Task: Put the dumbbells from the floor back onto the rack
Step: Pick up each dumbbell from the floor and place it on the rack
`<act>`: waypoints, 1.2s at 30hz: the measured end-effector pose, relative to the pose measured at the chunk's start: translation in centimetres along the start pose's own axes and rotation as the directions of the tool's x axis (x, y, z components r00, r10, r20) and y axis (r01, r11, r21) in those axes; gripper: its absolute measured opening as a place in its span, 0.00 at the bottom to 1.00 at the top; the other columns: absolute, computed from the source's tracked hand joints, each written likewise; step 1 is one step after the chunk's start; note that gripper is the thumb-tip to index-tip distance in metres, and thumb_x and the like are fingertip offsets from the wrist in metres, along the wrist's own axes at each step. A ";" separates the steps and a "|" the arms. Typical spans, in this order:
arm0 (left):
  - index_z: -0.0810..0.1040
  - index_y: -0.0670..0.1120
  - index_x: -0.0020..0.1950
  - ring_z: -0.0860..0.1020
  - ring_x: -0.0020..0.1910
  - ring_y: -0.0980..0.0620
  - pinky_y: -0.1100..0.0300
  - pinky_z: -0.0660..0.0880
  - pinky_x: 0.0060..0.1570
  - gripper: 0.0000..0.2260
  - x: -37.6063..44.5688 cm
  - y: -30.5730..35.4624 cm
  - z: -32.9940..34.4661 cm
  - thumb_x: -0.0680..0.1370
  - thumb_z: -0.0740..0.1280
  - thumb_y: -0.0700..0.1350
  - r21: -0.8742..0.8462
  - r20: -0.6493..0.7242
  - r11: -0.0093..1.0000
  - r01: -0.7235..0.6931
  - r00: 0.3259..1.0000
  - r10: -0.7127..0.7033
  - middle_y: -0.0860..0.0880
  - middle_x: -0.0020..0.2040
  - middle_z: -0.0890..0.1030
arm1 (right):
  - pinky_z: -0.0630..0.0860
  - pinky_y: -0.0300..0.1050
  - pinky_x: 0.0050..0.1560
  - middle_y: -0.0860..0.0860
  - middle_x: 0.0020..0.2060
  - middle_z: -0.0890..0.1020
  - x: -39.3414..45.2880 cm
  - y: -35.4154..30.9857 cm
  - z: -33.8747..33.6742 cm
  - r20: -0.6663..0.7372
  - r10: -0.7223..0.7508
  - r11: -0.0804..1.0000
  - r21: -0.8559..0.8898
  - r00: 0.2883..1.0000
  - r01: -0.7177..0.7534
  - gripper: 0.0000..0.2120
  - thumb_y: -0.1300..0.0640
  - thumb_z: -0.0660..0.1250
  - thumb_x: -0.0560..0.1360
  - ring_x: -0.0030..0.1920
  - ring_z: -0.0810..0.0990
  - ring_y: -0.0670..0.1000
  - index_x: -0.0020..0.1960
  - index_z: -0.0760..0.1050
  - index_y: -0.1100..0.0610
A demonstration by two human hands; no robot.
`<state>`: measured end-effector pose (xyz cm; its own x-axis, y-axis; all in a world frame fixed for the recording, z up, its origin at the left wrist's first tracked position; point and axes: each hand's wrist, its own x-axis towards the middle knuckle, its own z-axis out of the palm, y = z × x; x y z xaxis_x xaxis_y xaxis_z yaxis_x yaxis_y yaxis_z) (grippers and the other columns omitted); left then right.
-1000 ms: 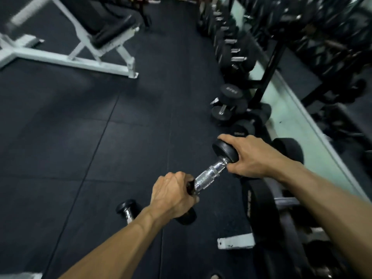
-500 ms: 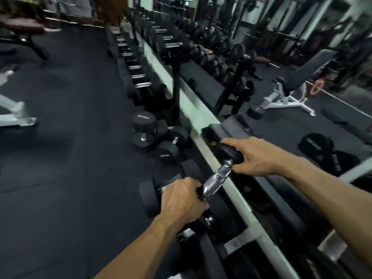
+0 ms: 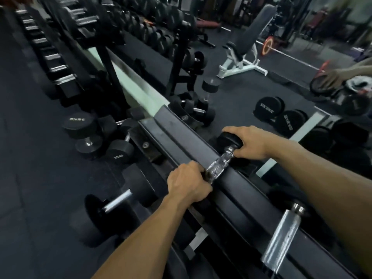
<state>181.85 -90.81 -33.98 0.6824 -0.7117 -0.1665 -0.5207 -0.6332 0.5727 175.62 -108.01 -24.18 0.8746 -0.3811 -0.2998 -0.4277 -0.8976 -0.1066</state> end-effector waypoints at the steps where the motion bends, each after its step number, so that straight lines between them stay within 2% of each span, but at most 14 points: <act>1: 0.82 0.51 0.46 0.81 0.46 0.47 0.55 0.78 0.46 0.11 0.5 0.1 0.2 0.65 0.71 0.50 0.013 0.001 1.000 0.014 1.000 -0.014 0.51 0.42 0.83 | 0.73 0.46 0.59 0.51 0.57 0.80 0.6 0.4 0.4 0.016 0.015 0.999 0.052 1.000 -0.015 0.33 0.55 0.71 0.73 0.55 0.78 0.54 0.74 0.63 0.45; 4: 0.82 0.52 0.46 0.81 0.44 0.49 0.55 0.79 0.46 0.13 1.6 -0.1 0.0 0.63 0.72 0.52 -0.028 0.078 0.998 0.051 0.996 -0.049 0.52 0.41 0.83 | 0.71 0.43 0.57 0.52 0.62 0.78 2.3 1.0 0.4 0.071 0.036 0.998 0.056 0.997 -0.040 0.36 0.57 0.72 0.72 0.54 0.76 0.52 0.76 0.61 0.45; 10: 0.83 0.54 0.46 0.80 0.44 0.53 0.55 0.79 0.48 0.13 2.9 -1.3 -1.6 0.63 0.76 0.54 -0.057 0.257 0.997 0.054 0.966 -0.038 0.55 0.40 0.82 | 0.80 0.52 0.53 0.52 0.56 0.78 4.2 0.6 0.1 0.147 0.098 0.995 -0.023 0.984 -0.095 0.39 0.54 0.72 0.69 0.49 0.81 0.55 0.75 0.59 0.41; 14: 0.82 0.53 0.42 0.80 0.44 0.54 0.54 0.79 0.50 0.11 3.5 -1.7 -2.4 0.64 0.77 0.55 -0.039 0.299 0.999 0.035 0.954 -0.022 0.55 0.39 0.82 | 0.83 0.54 0.48 0.53 0.53 0.78 4.9 -0.1 0.2 0.178 0.127 0.991 -0.070 0.976 -0.116 0.39 0.56 0.71 0.69 0.44 0.83 0.56 0.76 0.59 0.42; 17: 0.81 0.54 0.43 0.80 0.45 0.54 0.53 0.79 0.51 0.12 3.4 -1.8 -2.3 0.63 0.77 0.55 -0.061 0.283 0.997 0.041 0.959 -0.022 0.55 0.39 0.82 | 0.84 0.54 0.45 0.53 0.53 0.78 5.0 -0.2 0.3 0.188 0.141 0.989 -0.078 0.972 -0.128 0.38 0.57 0.71 0.70 0.42 0.84 0.56 0.75 0.59 0.42; 19: 0.83 0.53 0.44 0.81 0.43 0.55 0.52 0.80 0.49 0.12 3.0 -1.8 -2.0 0.63 0.78 0.54 -0.111 0.262 0.992 0.062 0.965 -0.031 0.55 0.37 0.83 | 0.83 0.54 0.47 0.53 0.53 0.78 4.8 -0.2 0.3 0.174 0.143 0.988 -0.087 0.974 -0.129 0.38 0.56 0.70 0.70 0.44 0.83 0.57 0.75 0.59 0.42; 22: 0.83 0.52 0.43 0.81 0.41 0.55 0.52 0.80 0.49 0.12 2.7 -1.9 -1.9 0.63 0.78 0.52 -0.158 0.242 0.985 0.076 0.970 -0.036 0.55 0.36 0.84 | 0.78 0.52 0.57 0.54 0.60 0.78 4.4 -0.6 0.5 0.150 0.142 0.985 -0.119 0.978 -0.125 0.37 0.56 0.68 0.72 0.54 0.80 0.58 0.77 0.58 0.45; 26: 0.82 0.51 0.42 0.80 0.44 0.56 0.56 0.78 0.49 0.09 1.8 -2.2 -3.1 0.70 0.74 0.56 -0.198 0.166 0.980 0.036 0.986 -0.003 0.56 0.39 0.82 | 0.74 0.52 0.61 0.57 0.65 0.75 3.7 -1.6 0.6 0.133 0.165 0.985 -0.077 0.977 -0.156 0.35 0.56 0.66 0.75 0.62 0.76 0.60 0.78 0.56 0.49; 28: 0.79 0.51 0.42 0.79 0.45 0.54 0.56 0.77 0.48 0.11 0.8 -3.2 -4.0 0.73 0.70 0.57 -0.213 0.108 0.977 0.021 0.994 0.003 0.55 0.41 0.82 | 0.73 0.52 0.63 0.58 0.67 0.72 3.3 -2.8 0.1 0.083 0.126 0.987 -0.108 0.989 -0.116 0.34 0.56 0.66 0.76 0.65 0.74 0.60 0.78 0.56 0.51; 32: 0.81 0.49 0.49 0.80 0.49 0.51 0.51 0.78 0.53 0.15 -1.8 -7.1 -5.8 0.75 0.66 0.60 -0.224 0.016 0.974 0.042 0.999 -0.040 0.52 0.46 0.83 | 0.73 0.55 0.63 0.60 0.67 0.69 2.9 -7.4 -0.1 -0.008 -0.009 0.994 -0.113 1.000 0.008 0.32 0.54 0.65 0.76 0.65 0.73 0.62 0.77 0.58 0.53; 36: 0.80 0.51 0.54 0.79 0.52 0.50 0.54 0.76 0.52 0.16 -6.0 -12.3 -7.7 0.75 0.65 0.61 -0.144 0.023 0.983 0.116 0.993 -0.114 0.52 0.50 0.82 | 0.69 0.52 0.65 0.60 0.72 0.66 2.7 -14.3 1.3 0.042 -0.149 0.981 -0.122 0.988 0.153 0.33 0.52 0.65 0.77 0.69 0.69 0.61 0.78 0.56 0.54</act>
<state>188.12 -76.43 -33.85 0.7254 -0.6417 -0.2490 -0.3583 -0.6610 0.6593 183.81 -95.96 -24.67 0.9181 -0.2339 -0.3199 -0.2581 -0.9655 -0.0348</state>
